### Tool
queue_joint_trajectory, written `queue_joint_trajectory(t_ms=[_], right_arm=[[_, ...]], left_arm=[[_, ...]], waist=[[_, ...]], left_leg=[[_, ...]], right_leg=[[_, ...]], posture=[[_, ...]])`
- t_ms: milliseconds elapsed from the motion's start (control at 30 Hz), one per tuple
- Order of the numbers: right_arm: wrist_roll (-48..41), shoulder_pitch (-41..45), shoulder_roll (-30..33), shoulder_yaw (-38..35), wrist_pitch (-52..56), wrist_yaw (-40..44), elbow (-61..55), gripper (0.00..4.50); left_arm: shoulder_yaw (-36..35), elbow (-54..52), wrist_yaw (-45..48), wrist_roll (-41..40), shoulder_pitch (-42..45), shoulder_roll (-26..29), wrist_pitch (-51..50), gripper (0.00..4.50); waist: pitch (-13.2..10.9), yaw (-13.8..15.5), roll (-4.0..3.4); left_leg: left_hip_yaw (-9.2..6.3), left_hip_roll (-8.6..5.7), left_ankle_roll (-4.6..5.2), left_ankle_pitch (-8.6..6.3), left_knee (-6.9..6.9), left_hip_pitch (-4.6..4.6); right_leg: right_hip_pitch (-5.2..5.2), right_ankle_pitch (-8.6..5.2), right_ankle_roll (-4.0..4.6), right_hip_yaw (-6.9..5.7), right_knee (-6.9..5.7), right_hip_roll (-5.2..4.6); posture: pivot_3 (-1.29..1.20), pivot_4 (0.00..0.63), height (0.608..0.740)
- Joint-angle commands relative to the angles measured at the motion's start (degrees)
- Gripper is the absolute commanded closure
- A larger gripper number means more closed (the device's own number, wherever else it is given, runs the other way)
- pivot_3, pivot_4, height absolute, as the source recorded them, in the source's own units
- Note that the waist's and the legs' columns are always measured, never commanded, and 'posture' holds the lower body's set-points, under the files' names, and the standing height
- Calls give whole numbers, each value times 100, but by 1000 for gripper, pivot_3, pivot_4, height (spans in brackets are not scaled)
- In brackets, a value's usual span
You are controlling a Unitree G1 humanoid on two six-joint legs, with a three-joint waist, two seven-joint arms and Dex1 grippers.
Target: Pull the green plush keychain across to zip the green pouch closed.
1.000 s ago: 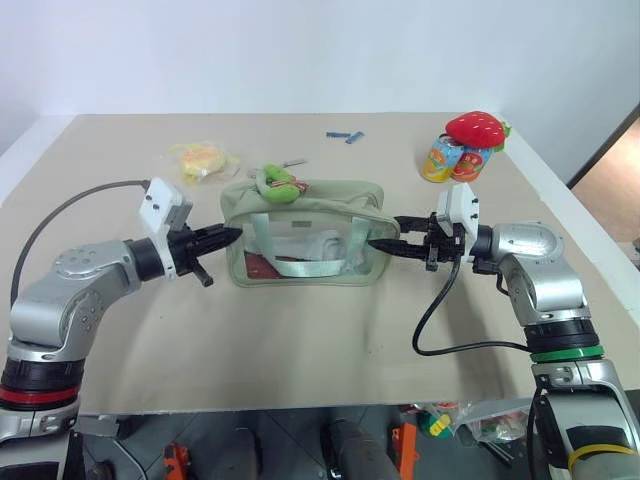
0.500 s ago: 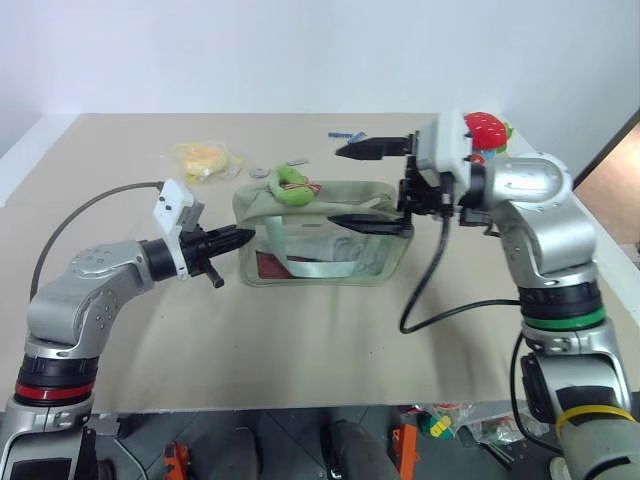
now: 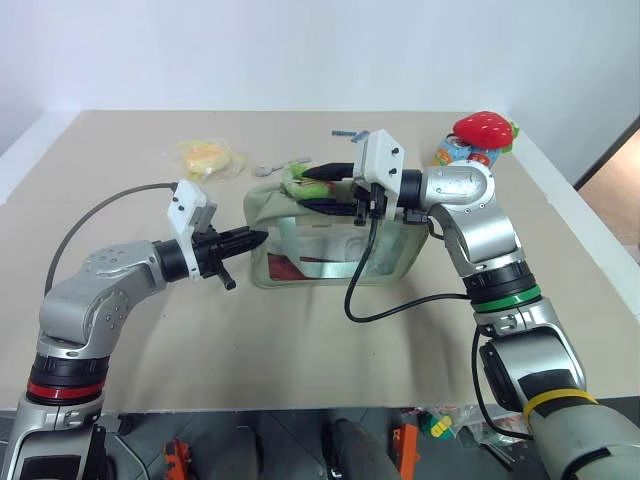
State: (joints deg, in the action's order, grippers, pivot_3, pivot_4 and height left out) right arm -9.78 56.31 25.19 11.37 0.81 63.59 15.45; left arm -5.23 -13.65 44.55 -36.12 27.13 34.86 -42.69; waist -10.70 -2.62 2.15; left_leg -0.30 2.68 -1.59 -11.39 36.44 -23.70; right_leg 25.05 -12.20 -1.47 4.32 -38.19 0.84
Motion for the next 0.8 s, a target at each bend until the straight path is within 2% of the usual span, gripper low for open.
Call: queue_joint_trajectory(t_ms=[33, 67, 100, 333, 500, 800], right_arm=[[-106, 42, 109, -207, 21, 28, -192, 3968], [-138, 33, 125, -228, 53, 41, -218, 4351], [-202, 26, 139, -268, 103, 59, -248, 4438], [-559, -209, 373, -554, 103, 188, -648, 4438], [-681, -395, 787, -821, -74, 340, -805, 4438], [-521, -398, 1504, -1196, -487, 338, -356, 4438]], left_arm=[[-21, -209, 18, -52, -9, 15, 32, 4500], [-17, -212, 18, -52, -16, 18, 34, 4500], [-12, -209, 17, -50, -19, 20, 34, 4500], [7, -148, -19, 10, 1, 15, 54, 4500], [13, -85, -284, 105, 76, -53, -16, 4500], [82, -193, -522, 123, 109, -182, -122, 4500]], waist=[[0, 0, 0], [0, 0, 0], [0, 0, 0], [0, 3, 0], [0, 9, 0], [0, 8, 0]], left_leg=[[-1, 0, 0, 0, 0, 0], [-2, 0, 0, 0, 1, 0], [-1, 0, 0, 0, 1, 0], [-4, -1, 0, 0, 1, -2], [-5, -2, 0, 0, 3, -1], [-4, -4, 1, 1, 7, 2]], right_leg=[[0, 0, 0, -1, 0, 0], [-1, 0, 0, -2, 0, 0], [-1, 0, 0, -2, 0, 0], [-2, -1, 0, -4, 1, -1], [-4, 0, -1, -5, 1, -3], [-8, 2, -4, -4, 1, -4]], posture=[[0, 150, 740], [0, 150, 740], [0, 150, 740], [0, 150, 740], [0, 150, 740], [0, 150, 740]])
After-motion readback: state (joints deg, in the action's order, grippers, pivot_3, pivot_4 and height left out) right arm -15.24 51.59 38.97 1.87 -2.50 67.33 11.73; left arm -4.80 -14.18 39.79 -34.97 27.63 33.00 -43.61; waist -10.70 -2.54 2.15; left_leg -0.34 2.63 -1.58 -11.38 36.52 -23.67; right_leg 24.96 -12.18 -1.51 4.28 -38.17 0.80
